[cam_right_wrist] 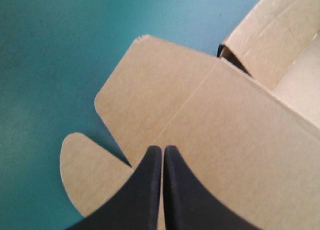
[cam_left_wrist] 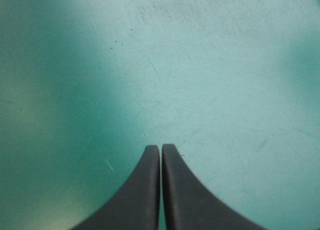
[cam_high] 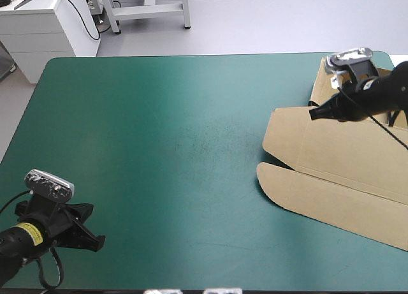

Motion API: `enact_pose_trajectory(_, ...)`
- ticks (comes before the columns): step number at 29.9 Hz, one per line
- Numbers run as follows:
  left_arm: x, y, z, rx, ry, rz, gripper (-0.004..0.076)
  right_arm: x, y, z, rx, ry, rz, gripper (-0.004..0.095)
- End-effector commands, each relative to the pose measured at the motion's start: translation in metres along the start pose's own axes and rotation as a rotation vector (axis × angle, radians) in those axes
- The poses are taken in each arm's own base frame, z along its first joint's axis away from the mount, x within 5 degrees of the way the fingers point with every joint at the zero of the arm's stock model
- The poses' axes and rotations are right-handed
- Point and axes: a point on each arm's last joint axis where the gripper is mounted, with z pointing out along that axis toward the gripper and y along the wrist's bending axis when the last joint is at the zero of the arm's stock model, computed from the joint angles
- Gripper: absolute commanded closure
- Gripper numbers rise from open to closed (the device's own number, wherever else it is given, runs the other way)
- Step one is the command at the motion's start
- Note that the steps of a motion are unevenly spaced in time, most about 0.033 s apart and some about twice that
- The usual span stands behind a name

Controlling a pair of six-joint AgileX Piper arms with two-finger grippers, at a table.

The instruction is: Fold the box

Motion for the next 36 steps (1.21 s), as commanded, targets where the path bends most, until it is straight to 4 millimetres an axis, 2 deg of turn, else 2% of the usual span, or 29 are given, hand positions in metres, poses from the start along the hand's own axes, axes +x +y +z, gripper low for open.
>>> enact_pose_trajectory(1,-0.006,-0.001,0.003,0.005,-0.057,-0.008,0.0731,0.021,0.016,-0.038,0.025,-0.131,-0.024,0.0909)
enact_pose_trajectory(10,-0.003,-0.004,0.009,0.036,-0.059,-0.012,0.0731,0.099,0.048,-0.082,0.042,-0.257,-0.053,0.0909)
enact_pose_trajectory(15,-0.002,-0.005,0.005,0.054,-0.074,-0.023,0.0731,0.140,0.062,-0.091,0.039,-0.294,-0.057,0.0910)
enact_pose_trajectory(21,0.001,-0.006,0.002,0.066,-0.079,-0.029,0.0731,0.184,0.076,-0.087,0.006,-0.323,-0.048,0.0910)
enact_pose_trajectory(27,0.011,-0.006,0.006,0.067,-0.059,-0.030,0.0731,0.222,0.085,-0.077,-0.010,-0.346,-0.060,0.0910)
enact_pose_trajectory(31,0.022,-0.007,0.012,0.069,-0.045,-0.032,0.0731,0.239,0.088,-0.072,0.000,-0.363,-0.081,0.0910)
enact_pose_trajectory(36,0.036,-0.007,0.018,0.070,-0.028,-0.033,0.0731,0.251,0.089,-0.063,0.014,-0.399,-0.077,0.0910)
